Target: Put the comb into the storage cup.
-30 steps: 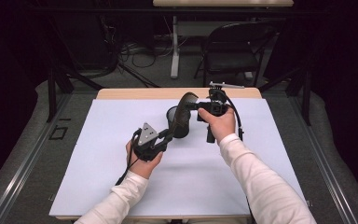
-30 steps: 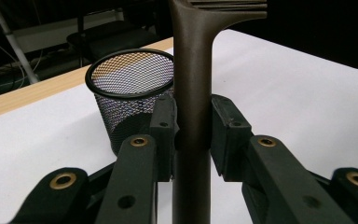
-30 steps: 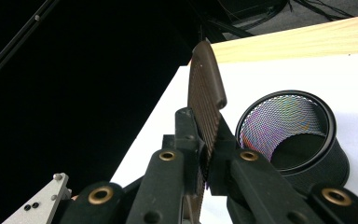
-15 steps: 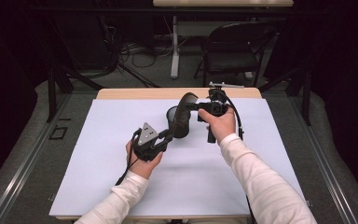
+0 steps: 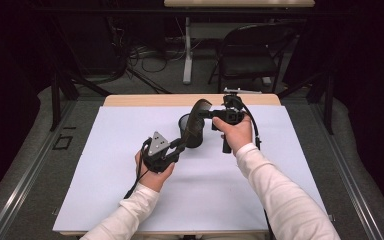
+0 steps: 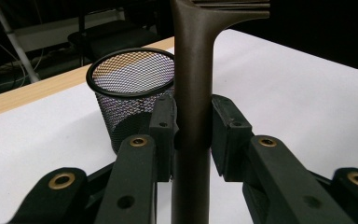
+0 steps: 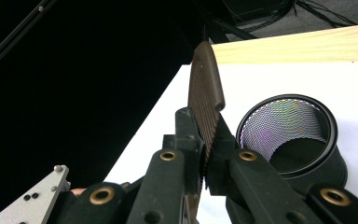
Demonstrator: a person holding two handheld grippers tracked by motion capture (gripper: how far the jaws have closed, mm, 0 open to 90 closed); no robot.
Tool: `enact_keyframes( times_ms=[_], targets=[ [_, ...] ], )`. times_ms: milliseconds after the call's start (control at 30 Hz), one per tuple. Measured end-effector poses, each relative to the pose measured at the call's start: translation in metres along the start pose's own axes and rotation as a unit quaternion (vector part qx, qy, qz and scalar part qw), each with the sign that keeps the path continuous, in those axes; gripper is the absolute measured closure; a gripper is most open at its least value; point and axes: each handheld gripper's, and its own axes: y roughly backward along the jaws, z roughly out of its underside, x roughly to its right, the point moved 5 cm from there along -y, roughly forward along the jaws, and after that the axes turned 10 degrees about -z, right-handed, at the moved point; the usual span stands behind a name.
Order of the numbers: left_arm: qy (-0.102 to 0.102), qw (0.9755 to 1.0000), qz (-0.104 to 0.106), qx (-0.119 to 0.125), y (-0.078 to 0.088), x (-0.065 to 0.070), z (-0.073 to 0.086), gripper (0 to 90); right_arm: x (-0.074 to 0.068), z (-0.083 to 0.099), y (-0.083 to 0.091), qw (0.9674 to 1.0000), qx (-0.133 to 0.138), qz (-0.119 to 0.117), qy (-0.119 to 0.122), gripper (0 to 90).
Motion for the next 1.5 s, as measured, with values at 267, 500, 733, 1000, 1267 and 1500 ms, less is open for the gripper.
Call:
enact_keyframes(
  times_ms=[267,500,733,1000,1267,1500],
  targets=[
    [0.001,1.0,-0.002,-0.003,-0.0006,-0.0003,0.0008,71.8,-0.0014,0.0004,-0.0005,1.0,-0.004,-0.004,-0.003,87.2],
    [0.005,1.0,-0.002,-0.001,-0.0003,-0.0012,0.0004,71.4,-0.0012,-0.0002,-0.0003,0.9999,-0.003,-0.007,-0.007,87.3],
    [0.009,1.0,-0.004,-0.001,-0.0005,-0.0027,0.0005,70.7,-0.0008,-0.0004,-0.0003,0.9999,-0.003,-0.011,-0.01,87.3],
    [0.013,0.9999,-0.005,0.002,0.0001,-0.0042,-0.0004,69.8,-0.0005,-0.0012,-0.0005,0.9998,-0.001,-0.014,-0.011,87.4],
    [0.018,0.9998,-0.001,0.006,0.0006,-0.0042,-0.0013,66.3,0.0,-0.0018,-0.0008,0.9998,0.003,-0.015,-0.012,87.4],
    [0.024,0.9997,-0.004,0.008,0.0011,-0.006,-0.0018,59.4,0.0006,-0.0035,0.0005,0.9998,0.009,-0.013,-0.012,87.4]
  ],
)
